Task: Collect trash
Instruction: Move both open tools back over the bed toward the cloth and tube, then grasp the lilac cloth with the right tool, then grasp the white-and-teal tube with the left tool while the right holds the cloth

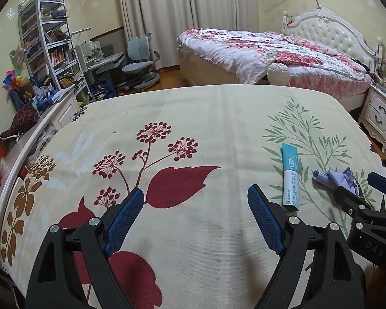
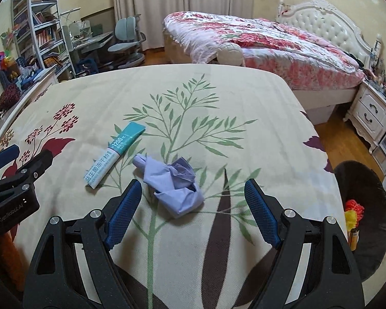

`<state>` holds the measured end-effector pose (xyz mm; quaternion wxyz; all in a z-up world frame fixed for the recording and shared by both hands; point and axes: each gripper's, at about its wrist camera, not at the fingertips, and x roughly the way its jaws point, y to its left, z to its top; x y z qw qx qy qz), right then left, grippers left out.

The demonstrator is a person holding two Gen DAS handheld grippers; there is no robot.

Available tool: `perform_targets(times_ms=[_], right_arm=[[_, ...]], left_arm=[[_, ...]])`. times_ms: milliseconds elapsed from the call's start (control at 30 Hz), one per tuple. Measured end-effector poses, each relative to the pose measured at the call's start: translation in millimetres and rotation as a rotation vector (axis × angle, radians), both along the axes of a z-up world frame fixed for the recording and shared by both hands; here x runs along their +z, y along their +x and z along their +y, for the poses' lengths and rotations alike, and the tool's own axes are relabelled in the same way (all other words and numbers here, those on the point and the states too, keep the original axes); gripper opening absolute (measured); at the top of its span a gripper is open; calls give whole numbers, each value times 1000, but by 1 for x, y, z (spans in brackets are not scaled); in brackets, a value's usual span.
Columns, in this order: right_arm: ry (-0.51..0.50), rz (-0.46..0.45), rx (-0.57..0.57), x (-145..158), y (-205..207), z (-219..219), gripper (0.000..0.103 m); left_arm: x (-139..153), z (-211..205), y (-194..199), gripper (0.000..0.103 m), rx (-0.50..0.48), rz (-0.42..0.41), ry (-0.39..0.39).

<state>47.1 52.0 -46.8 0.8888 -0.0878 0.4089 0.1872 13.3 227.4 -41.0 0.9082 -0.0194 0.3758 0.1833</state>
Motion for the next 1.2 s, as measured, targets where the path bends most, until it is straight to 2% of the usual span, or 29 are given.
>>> perform_targets(times_ms=[100, 200, 267, 333, 700, 1000, 1200], right_arm=[[-13, 9, 13, -2, 5, 7, 77], [-25, 27, 15, -6, 10, 9, 57], [-13, 38, 9, -7, 13, 6, 53], [-21, 31, -9, -6, 15, 0, 35], [-15, 30, -116, -9, 28, -46, 35], [-1, 30, -125, -10, 29, -55, 35], [-1, 30, -125, -10, 29, -55, 35]], left_arm=[[-2, -1, 1, 83, -3, 3, -4], [-4, -2, 3, 83, -11, 7, -15], [-4, -5, 5, 83, -22, 7, -17], [-5, -10, 7, 83, -38, 7, -18], [-1, -42, 28, 83, -118, -10, -37], [-12, -60, 56, 82, -156, 51, -13], [-22, -60, 63, 62, -167, 120, -22]])
